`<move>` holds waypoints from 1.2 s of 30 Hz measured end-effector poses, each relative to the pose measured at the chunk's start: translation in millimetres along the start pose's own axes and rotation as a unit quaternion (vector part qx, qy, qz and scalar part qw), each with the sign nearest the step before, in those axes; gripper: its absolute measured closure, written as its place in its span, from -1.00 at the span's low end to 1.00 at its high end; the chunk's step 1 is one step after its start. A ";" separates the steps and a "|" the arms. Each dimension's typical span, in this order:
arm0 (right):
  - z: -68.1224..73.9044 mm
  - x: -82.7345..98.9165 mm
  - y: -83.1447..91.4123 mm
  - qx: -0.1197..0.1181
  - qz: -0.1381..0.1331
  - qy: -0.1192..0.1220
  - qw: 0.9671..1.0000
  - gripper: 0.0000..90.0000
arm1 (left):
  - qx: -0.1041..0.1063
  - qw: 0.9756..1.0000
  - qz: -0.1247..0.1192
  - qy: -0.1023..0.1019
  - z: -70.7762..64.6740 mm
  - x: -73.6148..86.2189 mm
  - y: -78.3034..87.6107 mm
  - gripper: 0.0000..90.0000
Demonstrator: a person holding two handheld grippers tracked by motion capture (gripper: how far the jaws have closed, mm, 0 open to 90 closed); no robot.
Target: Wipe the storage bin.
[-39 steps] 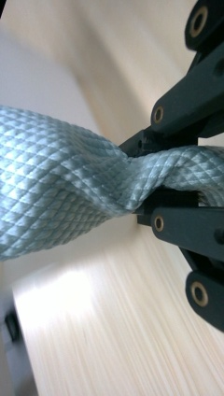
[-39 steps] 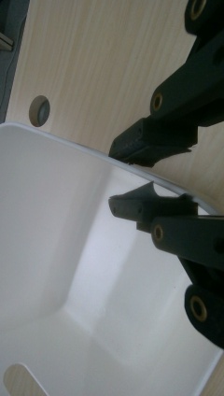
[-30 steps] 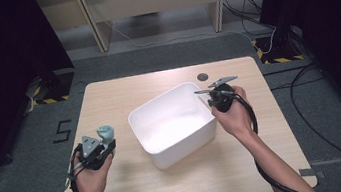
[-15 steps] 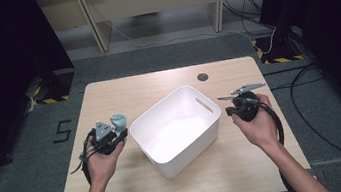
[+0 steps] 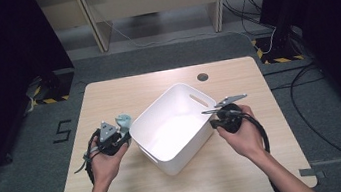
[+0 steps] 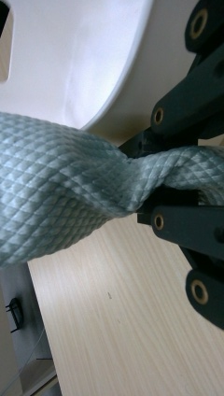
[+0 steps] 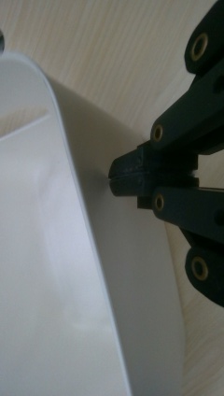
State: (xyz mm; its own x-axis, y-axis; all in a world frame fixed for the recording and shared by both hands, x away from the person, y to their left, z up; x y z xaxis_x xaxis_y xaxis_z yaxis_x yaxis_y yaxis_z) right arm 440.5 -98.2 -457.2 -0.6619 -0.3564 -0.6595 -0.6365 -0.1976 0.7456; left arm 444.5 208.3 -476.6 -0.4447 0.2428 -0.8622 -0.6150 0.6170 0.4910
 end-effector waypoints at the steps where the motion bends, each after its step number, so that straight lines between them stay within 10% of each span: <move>1: 5.3 -3.9 -2.6 -0.001 -0.003 0.002 1.000 1.00 | 0.001 1.000 0.001 -0.003 -2.8 -0.4 -1.1 0.74; 13: 8.4 -38.5 -23.3 0.011 -0.031 -0.032 0.999 0.85 | 0.024 0.999 0.008 -0.033 -31.1 -5.1 -16.4 0.74; 24: 2.6 -52.8 -1.8 0.016 -0.085 -0.079 0.993 0.49 | 0.035 0.997 0.021 -0.072 -59.0 8.2 -1.5 0.73; 36: 16.6 -50.1 -16.3 0.010 -0.066 -0.066 0.996 0.45 | 0.066 0.994 0.057 -0.071 -73.2 21.5 -16.8 0.72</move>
Point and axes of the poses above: each handheld gripper's, and its own axes: y roughly backward along the jaws, x roughly out of its underside, z roughly to its left, the point moved 8 cm from there along -y, roughly forward along the jaws, and after that the axes turned 15 degrees about x, right-handed, at the moved point
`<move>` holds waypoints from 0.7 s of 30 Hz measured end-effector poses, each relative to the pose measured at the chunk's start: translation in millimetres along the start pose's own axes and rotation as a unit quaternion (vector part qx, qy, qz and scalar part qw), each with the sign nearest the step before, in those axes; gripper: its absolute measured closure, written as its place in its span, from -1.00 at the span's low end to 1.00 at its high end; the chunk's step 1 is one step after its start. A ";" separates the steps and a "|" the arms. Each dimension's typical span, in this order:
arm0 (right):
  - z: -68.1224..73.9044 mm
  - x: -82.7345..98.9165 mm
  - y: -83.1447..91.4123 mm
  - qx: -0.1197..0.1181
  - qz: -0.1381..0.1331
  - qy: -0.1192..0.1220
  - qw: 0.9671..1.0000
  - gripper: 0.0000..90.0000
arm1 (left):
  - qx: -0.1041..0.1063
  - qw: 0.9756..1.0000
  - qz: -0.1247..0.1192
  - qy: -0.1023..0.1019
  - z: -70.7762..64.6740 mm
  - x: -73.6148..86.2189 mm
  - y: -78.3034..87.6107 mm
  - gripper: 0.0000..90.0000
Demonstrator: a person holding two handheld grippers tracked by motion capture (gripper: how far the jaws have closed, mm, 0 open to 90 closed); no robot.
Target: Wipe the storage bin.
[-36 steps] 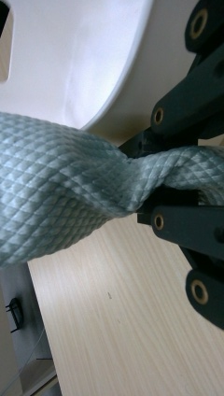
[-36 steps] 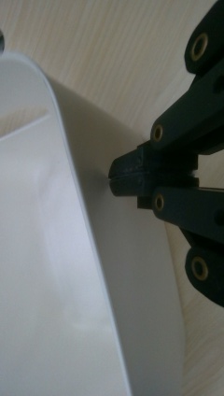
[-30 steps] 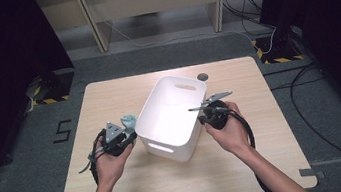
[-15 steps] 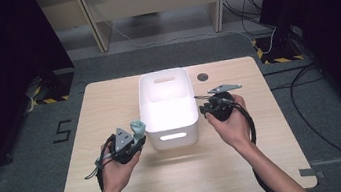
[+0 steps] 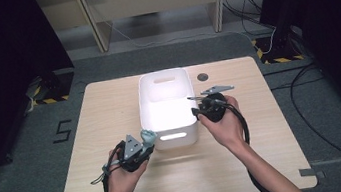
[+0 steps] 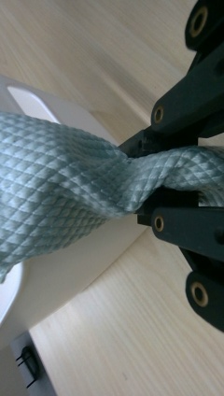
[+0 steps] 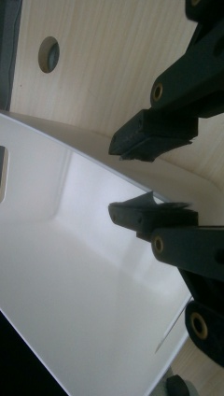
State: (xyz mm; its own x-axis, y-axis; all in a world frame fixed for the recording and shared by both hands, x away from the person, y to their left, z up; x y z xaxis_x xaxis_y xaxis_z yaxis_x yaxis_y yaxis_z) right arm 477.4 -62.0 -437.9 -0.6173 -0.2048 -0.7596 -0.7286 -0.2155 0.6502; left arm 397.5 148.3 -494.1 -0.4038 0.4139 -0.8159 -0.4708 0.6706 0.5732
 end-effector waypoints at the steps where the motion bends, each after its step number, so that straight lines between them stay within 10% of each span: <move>1: 1.3 0.5 -0.4 -0.001 0.001 0.001 1.000 0.46 | 0.002 1.000 0.004 0.004 -0.1 1.5 -1.3 0.72; 8: 6.1 2.6 -1.7 0.000 0.001 0.017 1.000 0.48 | 0.007 0.999 0.008 0.053 1.9 3.8 -7.1 0.72; 21: 7.4 2.8 -1.3 0.006 -0.006 0.030 1.000 0.50 | -0.003 0.998 0.006 0.067 3.4 -3.0 -12.3 0.72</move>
Point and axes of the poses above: each handheld gripper's, and its own axes: y roughly backward along the jaws, x roughly out of its underside, z roughly to its left, the point moved 8 cm from there along -y, roughly forward along the jaws, and after that the axes turned 15 degrees about x, right-handed, at the moved point
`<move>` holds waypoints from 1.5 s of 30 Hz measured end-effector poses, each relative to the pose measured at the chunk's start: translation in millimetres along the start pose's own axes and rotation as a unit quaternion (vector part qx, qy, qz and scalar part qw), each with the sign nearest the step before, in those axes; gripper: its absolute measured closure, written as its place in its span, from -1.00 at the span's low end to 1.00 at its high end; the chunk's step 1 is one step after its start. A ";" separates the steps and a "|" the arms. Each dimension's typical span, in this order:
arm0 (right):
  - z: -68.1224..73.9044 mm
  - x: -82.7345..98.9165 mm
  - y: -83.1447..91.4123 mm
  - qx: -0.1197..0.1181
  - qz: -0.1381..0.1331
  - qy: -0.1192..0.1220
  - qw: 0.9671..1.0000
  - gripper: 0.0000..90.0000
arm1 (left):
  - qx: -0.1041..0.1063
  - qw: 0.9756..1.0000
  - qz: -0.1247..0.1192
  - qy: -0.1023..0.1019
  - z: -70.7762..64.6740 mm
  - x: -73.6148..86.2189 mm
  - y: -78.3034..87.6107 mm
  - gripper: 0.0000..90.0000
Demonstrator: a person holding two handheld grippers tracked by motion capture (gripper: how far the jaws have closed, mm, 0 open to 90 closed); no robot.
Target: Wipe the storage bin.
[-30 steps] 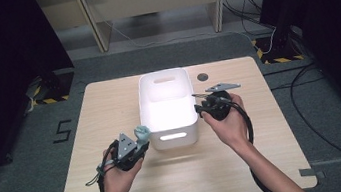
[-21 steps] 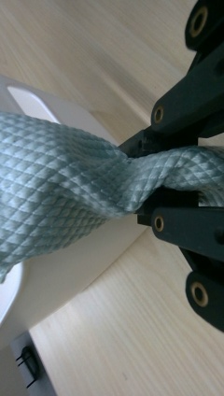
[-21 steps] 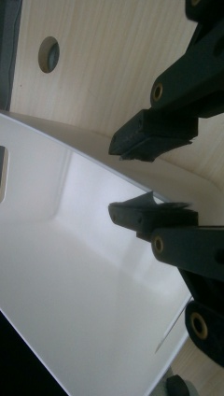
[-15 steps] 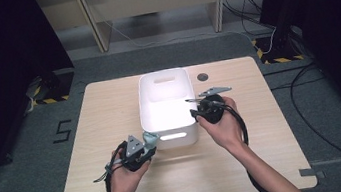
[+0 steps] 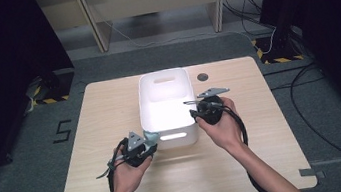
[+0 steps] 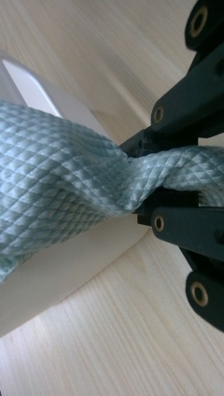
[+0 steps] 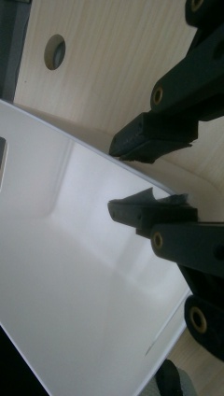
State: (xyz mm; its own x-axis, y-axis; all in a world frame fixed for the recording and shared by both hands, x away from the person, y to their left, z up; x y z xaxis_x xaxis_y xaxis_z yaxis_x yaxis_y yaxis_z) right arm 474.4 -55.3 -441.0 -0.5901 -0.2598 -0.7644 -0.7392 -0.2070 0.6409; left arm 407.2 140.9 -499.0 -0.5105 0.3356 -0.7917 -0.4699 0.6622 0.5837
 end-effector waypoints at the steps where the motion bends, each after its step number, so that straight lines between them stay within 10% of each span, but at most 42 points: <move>1: 0.0 -0.1 -0.1 0.001 -0.001 0.001 1.000 0.51 | -0.001 1.000 0.000 0.001 -0.2 0.0 -0.4 0.72; 45: 0.7 -0.2 -0.4 0.008 -0.004 0.008 1.000 0.51 | 0.006 0.999 0.043 0.020 5.8 24.5 -27.3 0.72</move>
Point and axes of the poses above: each handheld gripper's, and its own axes: y roughly backward along the jaws, x roughly out of its underside, z roughly to its left, the point moved 8 cm from there along -y, roughly forward along the jaws, and after that the axes turned 15 degrees about x, right-handed, at the moved point
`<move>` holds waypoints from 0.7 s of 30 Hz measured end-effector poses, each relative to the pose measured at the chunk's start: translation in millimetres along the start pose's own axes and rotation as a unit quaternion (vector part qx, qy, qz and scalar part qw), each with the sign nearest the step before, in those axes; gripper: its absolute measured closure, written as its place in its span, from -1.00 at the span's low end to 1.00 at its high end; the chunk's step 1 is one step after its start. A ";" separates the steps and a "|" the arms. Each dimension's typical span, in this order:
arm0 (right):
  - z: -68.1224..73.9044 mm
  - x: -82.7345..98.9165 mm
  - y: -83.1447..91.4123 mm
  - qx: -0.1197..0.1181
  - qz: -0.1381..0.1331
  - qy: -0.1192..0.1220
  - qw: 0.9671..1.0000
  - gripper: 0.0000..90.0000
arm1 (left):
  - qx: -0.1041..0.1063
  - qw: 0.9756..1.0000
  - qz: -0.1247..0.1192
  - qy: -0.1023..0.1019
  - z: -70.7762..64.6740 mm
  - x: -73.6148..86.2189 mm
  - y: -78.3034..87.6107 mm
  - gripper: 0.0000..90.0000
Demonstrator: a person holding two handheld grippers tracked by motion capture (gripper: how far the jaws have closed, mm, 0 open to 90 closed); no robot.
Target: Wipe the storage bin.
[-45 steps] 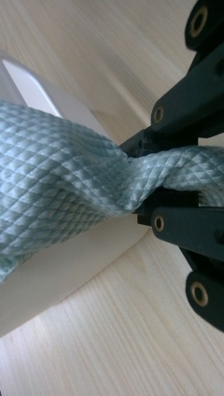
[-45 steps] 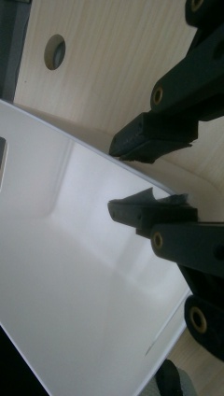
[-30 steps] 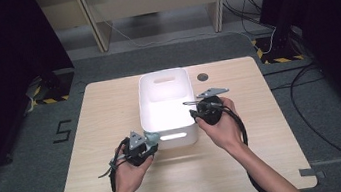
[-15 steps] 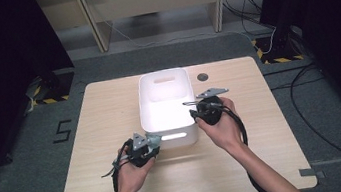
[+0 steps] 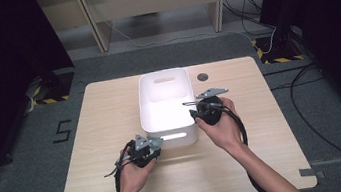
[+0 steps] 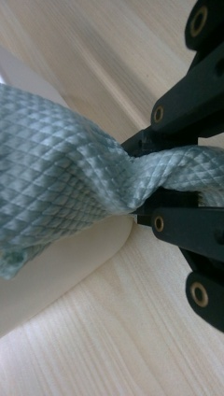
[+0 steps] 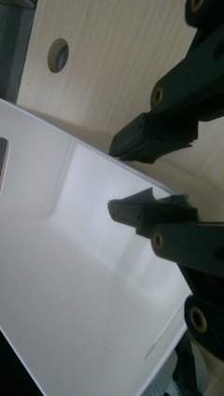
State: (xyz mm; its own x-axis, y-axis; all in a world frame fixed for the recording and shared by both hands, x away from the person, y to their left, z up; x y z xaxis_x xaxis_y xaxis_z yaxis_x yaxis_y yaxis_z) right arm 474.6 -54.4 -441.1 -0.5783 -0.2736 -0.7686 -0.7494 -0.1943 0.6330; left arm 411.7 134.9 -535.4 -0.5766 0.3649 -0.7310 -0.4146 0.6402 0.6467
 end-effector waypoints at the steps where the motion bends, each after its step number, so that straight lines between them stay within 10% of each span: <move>1: 0.1 -0.1 -0.1 -0.001 -0.001 0.000 1.000 0.51 | 0.000 1.000 0.001 0.001 0.3 1.0 -1.1 0.72; 21: 0.6 0.0 -0.2 0.001 -0.002 0.001 1.000 0.50 | 0.005 1.000 0.021 0.014 5.1 11.6 -14.4 0.71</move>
State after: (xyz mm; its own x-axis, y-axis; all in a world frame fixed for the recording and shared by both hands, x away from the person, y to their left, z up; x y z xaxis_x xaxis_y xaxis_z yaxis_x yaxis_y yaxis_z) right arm 474.6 -53.8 -441.3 -0.5749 -0.2738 -0.7711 -0.7525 -0.1934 0.6296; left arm 414.6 133.3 -554.3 -0.6125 0.3721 -0.6974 -0.3826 0.6325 0.6735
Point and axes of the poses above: each handheld gripper's, and its own axes: y roughly backward along the jaws, x roughly out of its underside, z roughly to its left, the point moved 8 cm from there along -y, roughly forward along the jaws, and after that the axes turned 15 degrees about x, right-handed, at the moved point
